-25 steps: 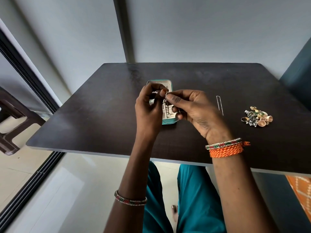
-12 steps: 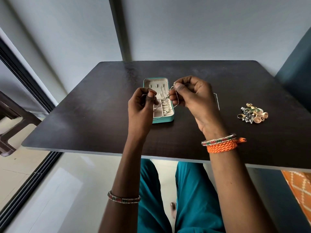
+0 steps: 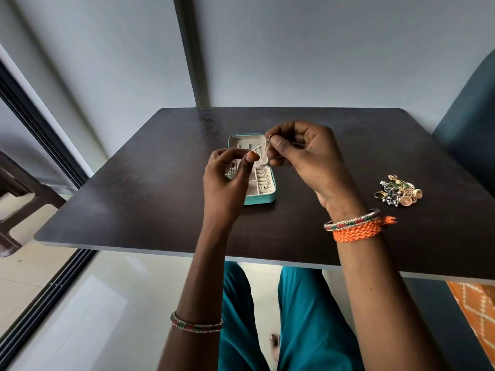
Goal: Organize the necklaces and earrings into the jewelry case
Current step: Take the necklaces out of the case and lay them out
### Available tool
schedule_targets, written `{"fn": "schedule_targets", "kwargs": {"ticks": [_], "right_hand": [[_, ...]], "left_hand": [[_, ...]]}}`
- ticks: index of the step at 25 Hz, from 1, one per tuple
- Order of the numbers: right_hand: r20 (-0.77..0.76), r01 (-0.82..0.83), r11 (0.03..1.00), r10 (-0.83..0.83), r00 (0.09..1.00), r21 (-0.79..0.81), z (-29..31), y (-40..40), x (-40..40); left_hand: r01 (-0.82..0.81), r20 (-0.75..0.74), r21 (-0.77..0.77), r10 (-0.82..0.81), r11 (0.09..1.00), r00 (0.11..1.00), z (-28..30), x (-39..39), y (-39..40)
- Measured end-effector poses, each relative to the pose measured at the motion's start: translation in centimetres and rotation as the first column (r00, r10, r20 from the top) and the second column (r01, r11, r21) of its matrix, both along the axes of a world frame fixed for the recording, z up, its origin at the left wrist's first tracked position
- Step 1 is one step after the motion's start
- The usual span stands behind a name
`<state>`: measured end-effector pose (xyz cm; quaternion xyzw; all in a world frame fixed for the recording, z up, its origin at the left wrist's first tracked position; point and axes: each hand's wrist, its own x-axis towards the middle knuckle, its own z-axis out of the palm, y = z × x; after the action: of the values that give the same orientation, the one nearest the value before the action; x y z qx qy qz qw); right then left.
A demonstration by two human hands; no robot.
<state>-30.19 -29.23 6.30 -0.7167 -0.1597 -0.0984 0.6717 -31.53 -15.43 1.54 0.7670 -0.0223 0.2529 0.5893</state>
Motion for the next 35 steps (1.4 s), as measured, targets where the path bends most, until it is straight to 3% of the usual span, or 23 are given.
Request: {"fn": "schedule_targets", "kwargs": {"ticks": [4,9,16,18,21,23,27,31,33,35], "right_hand": [[0.075,0.074,0.997,-0.075,0.994,0.016,0.1,-0.7,0.0],[0.087,0.113,0.989,-0.121,0.989,0.095,0.1,-1.4,0.0],[-0.009,0.190,0.968,-0.191,0.982,0.163,-0.7,-1.4,0.3],[0.111,0.323,0.943,-0.330,0.937,0.076,-1.0,-1.3,0.4],[0.400,0.551,0.829,-0.475,0.784,-0.095,-1.5,-2.2,0.6],[0.445,0.610,0.782,-0.504,0.740,-0.128,-1.9,-3.0,0.6],[0.324,0.641,0.768,-0.607,0.726,0.002,-2.3,-4.0,0.7],[0.199,0.598,0.790,-0.613,0.765,0.134,-1.8,-5.0,0.9],[0.172,0.586,0.797,-0.603,0.779,0.142,-1.7,-5.4,0.8],[0.139,0.577,0.805,-0.592,0.794,0.140,-1.8,-5.3,0.8]], "left_hand": [[-0.136,-0.011,-0.046,0.136,0.990,0.991,0.3,0.2,0.5],[-0.163,-0.085,-0.335,0.142,0.928,0.986,0.2,0.1,0.6],[-0.174,-0.109,-0.551,0.136,0.816,0.985,0.0,0.6,0.4],[-0.190,-0.086,-0.580,0.173,0.792,0.981,-0.2,0.9,0.4],[-0.225,-0.029,-0.604,0.261,0.765,0.965,0.4,1.2,1.3],[-0.223,0.017,-0.648,0.307,0.728,0.952,1.4,1.6,2.2],[-0.158,0.046,-0.785,0.312,0.598,0.949,3.2,2.6,3.3],[-0.209,-0.081,-0.868,0.288,0.451,0.954,2.1,3.9,4.4],[-0.289,-0.172,-0.855,0.291,0.430,0.941,0.7,4.5,4.7],[-0.396,-0.276,-0.789,0.304,0.470,0.912,-0.7,5.0,4.8]]}}
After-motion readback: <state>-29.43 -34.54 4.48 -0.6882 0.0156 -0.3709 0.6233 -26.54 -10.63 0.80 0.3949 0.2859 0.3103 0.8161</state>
